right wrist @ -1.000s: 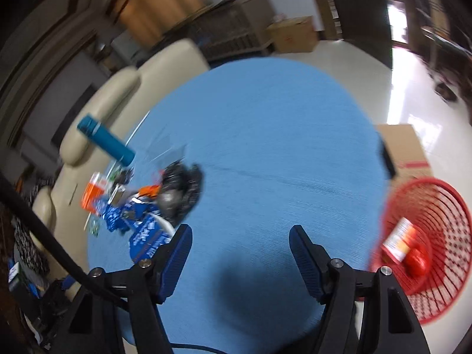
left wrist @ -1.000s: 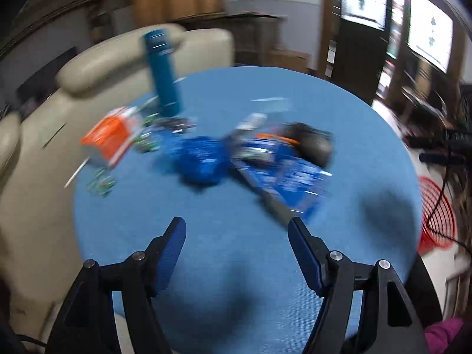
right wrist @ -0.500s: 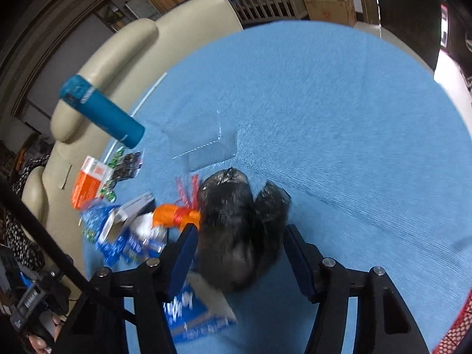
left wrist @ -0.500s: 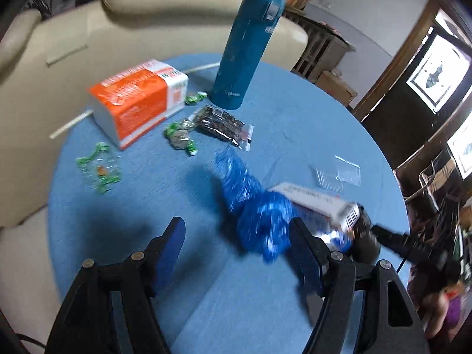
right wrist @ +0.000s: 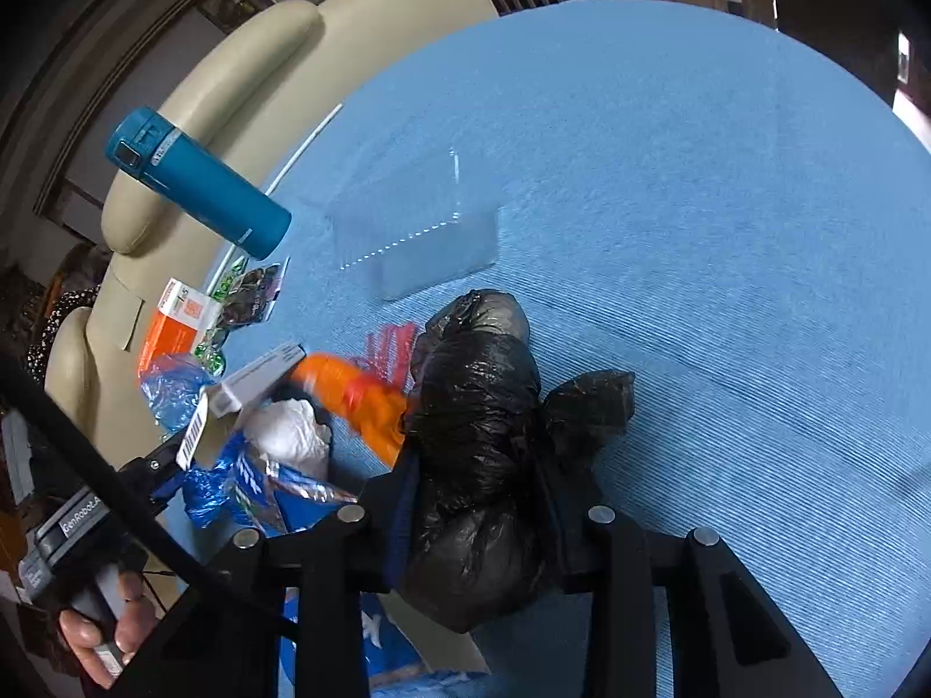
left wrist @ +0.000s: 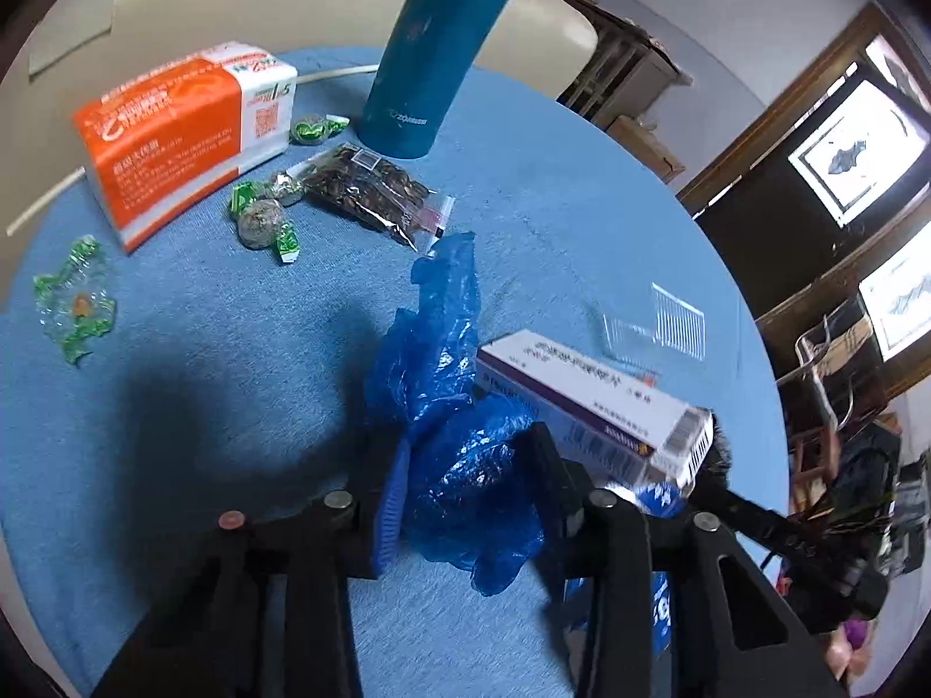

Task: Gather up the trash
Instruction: 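Grasp the black plastic bag with the right tool while the left tool grasps the blue bag, then carry both bags over the red wastebasket and open both tools to drop them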

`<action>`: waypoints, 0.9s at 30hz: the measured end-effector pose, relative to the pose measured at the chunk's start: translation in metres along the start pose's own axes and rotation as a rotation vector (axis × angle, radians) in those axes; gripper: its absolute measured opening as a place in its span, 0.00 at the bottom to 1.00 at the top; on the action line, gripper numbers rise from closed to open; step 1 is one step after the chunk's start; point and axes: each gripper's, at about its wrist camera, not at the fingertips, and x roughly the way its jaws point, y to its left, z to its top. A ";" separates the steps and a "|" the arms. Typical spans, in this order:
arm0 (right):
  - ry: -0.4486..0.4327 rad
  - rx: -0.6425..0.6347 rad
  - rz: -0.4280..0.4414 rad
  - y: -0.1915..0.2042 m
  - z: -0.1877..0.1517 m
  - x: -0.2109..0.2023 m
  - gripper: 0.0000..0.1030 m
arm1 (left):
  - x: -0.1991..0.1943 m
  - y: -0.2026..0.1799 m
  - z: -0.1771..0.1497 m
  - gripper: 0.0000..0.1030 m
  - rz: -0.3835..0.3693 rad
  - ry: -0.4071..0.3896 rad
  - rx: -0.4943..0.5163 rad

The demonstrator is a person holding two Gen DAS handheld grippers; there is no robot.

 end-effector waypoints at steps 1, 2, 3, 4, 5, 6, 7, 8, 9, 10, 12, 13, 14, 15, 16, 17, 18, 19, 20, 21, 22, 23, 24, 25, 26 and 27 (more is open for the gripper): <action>-0.003 0.004 0.000 -0.002 -0.002 -0.003 0.37 | -0.002 0.000 -0.002 0.37 0.005 0.000 -0.001; -0.011 0.010 0.003 -0.003 -0.005 -0.008 0.37 | -0.008 -0.001 -0.007 0.36 0.015 -0.001 -0.002; -0.026 0.011 0.006 -0.004 -0.007 -0.014 0.37 | -0.012 -0.001 -0.007 0.35 0.023 -0.003 -0.001; -0.043 0.007 0.006 -0.005 -0.009 -0.022 0.37 | -0.020 -0.002 -0.011 0.35 0.043 -0.011 0.009; -0.064 -0.001 0.001 -0.006 -0.013 -0.031 0.37 | -0.026 -0.002 -0.012 0.35 0.063 -0.019 0.018; -0.079 -0.005 0.000 -0.006 -0.015 -0.040 0.37 | -0.034 -0.004 -0.018 0.35 0.082 -0.030 0.031; -0.094 -0.008 0.003 -0.007 -0.018 -0.048 0.37 | -0.045 -0.008 -0.023 0.35 0.098 -0.046 0.043; -0.114 -0.010 0.006 -0.007 -0.020 -0.057 0.37 | -0.056 -0.013 -0.028 0.35 0.108 -0.064 0.057; -0.133 -0.013 0.009 -0.007 -0.023 -0.067 0.37 | -0.066 -0.018 -0.033 0.35 0.115 -0.082 0.073; -0.151 -0.014 0.012 -0.007 -0.027 -0.077 0.37 | -0.078 -0.026 -0.037 0.35 0.122 -0.104 0.094; -0.182 -0.016 0.031 -0.008 -0.033 -0.098 0.37 | -0.098 -0.042 -0.046 0.35 0.133 -0.147 0.138; -0.197 -0.018 0.040 -0.007 -0.037 -0.107 0.37 | -0.110 -0.053 -0.052 0.35 0.134 -0.173 0.170; -0.215 -0.023 0.048 -0.004 -0.041 -0.116 0.37 | -0.118 -0.061 -0.055 0.35 0.133 -0.189 0.189; -0.233 -0.032 0.053 -0.001 -0.044 -0.124 0.37 | -0.126 -0.069 -0.059 0.35 0.130 -0.206 0.211; -0.248 -0.042 0.057 0.002 -0.048 -0.132 0.37 | -0.137 -0.080 -0.065 0.35 0.124 -0.230 0.242; -0.270 -0.054 0.061 0.005 -0.053 -0.143 0.37 | -0.143 -0.087 -0.069 0.35 0.121 -0.242 0.261; -0.287 -0.062 0.063 0.008 -0.056 -0.150 0.37 | -0.149 -0.095 -0.073 0.35 0.116 -0.254 0.281; -0.310 -0.071 0.065 0.010 -0.061 -0.160 0.37 | -0.156 -0.103 -0.078 0.35 0.113 -0.267 0.303; -0.326 -0.076 0.069 0.010 -0.065 -0.169 0.37 | -0.160 -0.110 -0.081 0.35 0.110 -0.277 0.321; -0.346 -0.079 0.073 0.011 -0.069 -0.179 0.37 | -0.166 -0.119 -0.087 0.35 0.103 -0.287 0.344; -0.368 -0.082 0.076 0.011 -0.073 -0.189 0.37 | -0.170 -0.125 -0.092 0.35 0.097 -0.295 0.359; -0.385 -0.085 0.078 0.012 -0.076 -0.196 0.37 | -0.172 -0.131 -0.095 0.35 0.093 -0.300 0.369; -0.399 -0.087 0.081 0.011 -0.080 -0.204 0.37 | -0.175 -0.136 -0.098 0.35 0.087 -0.306 0.382; -0.415 -0.089 0.082 0.011 -0.084 -0.212 0.37 | -0.179 -0.143 -0.104 0.35 0.082 -0.312 0.398; -0.429 -0.090 0.083 0.011 -0.088 -0.220 0.37 | -0.182 -0.147 -0.107 0.35 0.081 -0.317 0.406; -0.441 -0.091 0.084 0.010 -0.091 -0.227 0.37 | -0.185 -0.151 -0.110 0.35 0.082 -0.322 0.417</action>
